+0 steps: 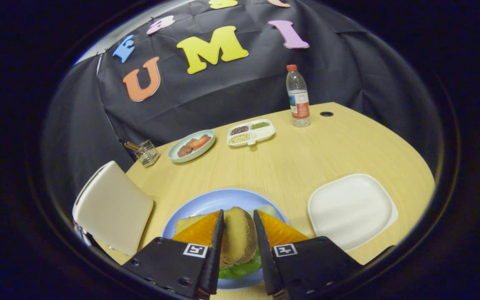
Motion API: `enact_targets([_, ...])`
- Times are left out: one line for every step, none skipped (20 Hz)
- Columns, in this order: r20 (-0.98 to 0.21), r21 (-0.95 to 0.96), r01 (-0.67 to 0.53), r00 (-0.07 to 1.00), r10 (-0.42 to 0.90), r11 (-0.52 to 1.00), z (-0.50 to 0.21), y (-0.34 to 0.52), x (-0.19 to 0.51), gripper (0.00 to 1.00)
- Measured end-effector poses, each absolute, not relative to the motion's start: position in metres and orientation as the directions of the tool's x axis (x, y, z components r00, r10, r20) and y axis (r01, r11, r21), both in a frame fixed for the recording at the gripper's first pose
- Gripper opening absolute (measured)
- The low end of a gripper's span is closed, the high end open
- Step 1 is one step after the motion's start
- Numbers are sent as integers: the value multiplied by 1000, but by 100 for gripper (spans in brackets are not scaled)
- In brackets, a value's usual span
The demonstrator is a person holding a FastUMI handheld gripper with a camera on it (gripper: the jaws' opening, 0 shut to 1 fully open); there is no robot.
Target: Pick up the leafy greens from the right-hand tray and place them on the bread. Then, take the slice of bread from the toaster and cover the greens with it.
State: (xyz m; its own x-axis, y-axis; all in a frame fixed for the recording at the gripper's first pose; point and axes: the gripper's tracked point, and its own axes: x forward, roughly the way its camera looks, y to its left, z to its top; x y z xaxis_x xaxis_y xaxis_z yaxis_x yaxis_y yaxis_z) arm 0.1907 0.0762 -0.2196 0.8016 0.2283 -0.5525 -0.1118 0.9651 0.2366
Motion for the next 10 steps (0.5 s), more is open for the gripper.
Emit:
enact_targets([-547, 199, -101, 814, 196, 975, -219, 71, 190, 44])
enact_targets([-528, 162, -72, 836, 149, 984, -214, 62, 192, 46])
enact_targets([-503, 142, -51, 856, 117, 988, -208, 57, 193, 47])
enact_targets([-471, 133, -46, 876, 104, 990, -195, 57, 190, 49])
enact_targets([-437, 121, -41, 895, 90, 992, -182, 57, 186, 51])
enact_targets([-393, 109, -46, 916, 85, 993, -166, 60, 179, 58])
enact_targets([-354, 90, -38, 933, 67, 995, -150, 59, 174, 65])
enact_targets([-319, 79, -38, 946, 61, 996, -137, 59, 168, 72])
enact_targets([-276, 61, -32, 960, 47, 998, -119, 61, 159, 80])
enact_targets([-226, 53, -24, 973, 36, 998, -102, 60, 154, 81])
